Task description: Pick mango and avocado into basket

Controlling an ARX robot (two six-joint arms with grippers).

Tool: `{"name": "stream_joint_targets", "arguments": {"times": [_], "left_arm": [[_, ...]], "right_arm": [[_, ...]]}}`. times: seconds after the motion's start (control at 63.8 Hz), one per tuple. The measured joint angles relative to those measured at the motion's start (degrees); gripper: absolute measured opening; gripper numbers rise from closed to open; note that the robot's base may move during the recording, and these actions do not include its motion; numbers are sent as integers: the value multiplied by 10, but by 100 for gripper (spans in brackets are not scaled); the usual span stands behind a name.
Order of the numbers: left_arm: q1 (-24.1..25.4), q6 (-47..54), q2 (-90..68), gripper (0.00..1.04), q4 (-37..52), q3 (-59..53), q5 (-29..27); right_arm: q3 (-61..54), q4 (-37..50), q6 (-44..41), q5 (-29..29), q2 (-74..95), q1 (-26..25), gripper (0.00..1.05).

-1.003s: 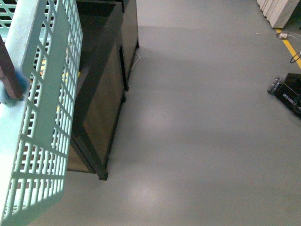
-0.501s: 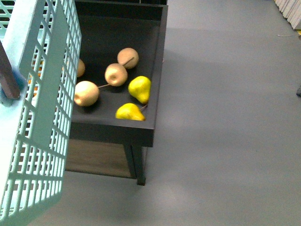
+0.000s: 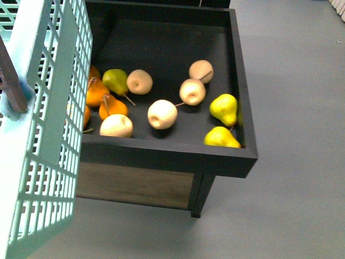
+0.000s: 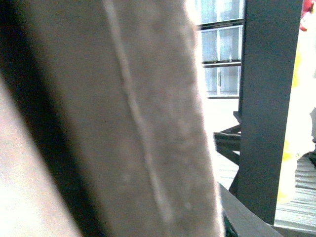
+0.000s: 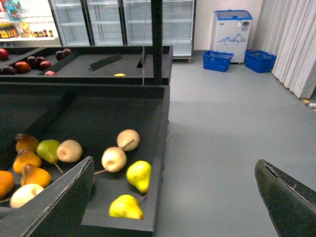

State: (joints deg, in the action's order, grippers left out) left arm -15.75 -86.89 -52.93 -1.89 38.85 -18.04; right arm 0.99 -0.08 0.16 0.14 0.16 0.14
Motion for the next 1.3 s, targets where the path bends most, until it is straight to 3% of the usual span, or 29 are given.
{"name": "stream_joint_targets", "arguments": {"times": [1.301], "left_arm": [[0, 0, 0, 29, 0, 0, 1]], "right_arm": [[0, 0, 0, 0, 0, 0, 96]]}}
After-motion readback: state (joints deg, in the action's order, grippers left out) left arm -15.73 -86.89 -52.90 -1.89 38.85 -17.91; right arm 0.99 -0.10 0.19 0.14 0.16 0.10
